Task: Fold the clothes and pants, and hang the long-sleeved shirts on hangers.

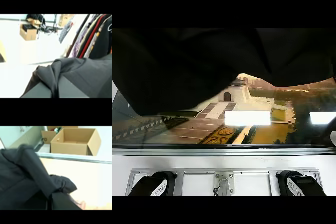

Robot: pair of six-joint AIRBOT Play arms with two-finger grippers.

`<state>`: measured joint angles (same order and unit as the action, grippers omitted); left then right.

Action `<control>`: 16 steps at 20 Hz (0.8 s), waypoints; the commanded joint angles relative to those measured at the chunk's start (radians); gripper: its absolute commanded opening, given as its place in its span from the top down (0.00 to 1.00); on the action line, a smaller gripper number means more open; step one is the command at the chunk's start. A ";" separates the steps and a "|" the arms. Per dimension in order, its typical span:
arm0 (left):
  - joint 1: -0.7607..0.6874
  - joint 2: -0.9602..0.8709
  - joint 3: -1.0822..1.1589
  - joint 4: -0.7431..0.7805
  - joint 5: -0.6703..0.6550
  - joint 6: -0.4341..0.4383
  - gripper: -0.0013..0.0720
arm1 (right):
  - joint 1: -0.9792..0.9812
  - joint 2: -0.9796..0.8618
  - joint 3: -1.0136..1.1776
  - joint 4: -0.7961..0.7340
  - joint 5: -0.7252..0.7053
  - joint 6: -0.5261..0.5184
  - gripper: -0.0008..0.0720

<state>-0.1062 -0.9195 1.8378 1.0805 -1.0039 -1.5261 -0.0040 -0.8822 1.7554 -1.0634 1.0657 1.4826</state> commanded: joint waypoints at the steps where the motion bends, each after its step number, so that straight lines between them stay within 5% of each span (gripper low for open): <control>1: -0.004 -0.086 -0.102 -0.002 0.027 0.000 0.97 | 0.000 -0.091 0.008 -0.003 -0.010 0.016 0.97; 7: -0.045 -0.149 -0.400 0.020 -0.103 0.000 0.97 | 0.000 -0.215 -0.134 -0.217 0.141 0.006 0.97; 12: -0.293 -0.005 -0.969 0.022 -0.121 -0.001 0.96 | -0.001 -0.207 -0.499 -0.295 0.186 0.007 0.92; 13: -0.356 0.004 -1.056 0.018 -0.105 -0.008 0.71 | -0.002 -0.212 -0.540 -0.314 0.166 0.007 0.53; 14: -0.417 0.006 -1.114 0.019 -0.087 -0.037 0.11 | -0.006 -0.217 -0.546 -0.335 0.162 0.007 0.18; 15: -0.451 0.006 -1.133 0.020 -0.085 -0.062 0.00 | -0.016 -0.211 -0.544 -0.344 0.161 0.007 0.19; 16: -0.461 0.006 -1.126 0.021 -0.088 -0.063 0.00 | -0.029 -0.199 -0.539 -0.343 0.162 0.011 0.24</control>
<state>-0.4633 -0.9325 0.8398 1.1000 -1.1027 -1.5520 -0.0151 -1.0901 1.2713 -1.3640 1.2270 1.4899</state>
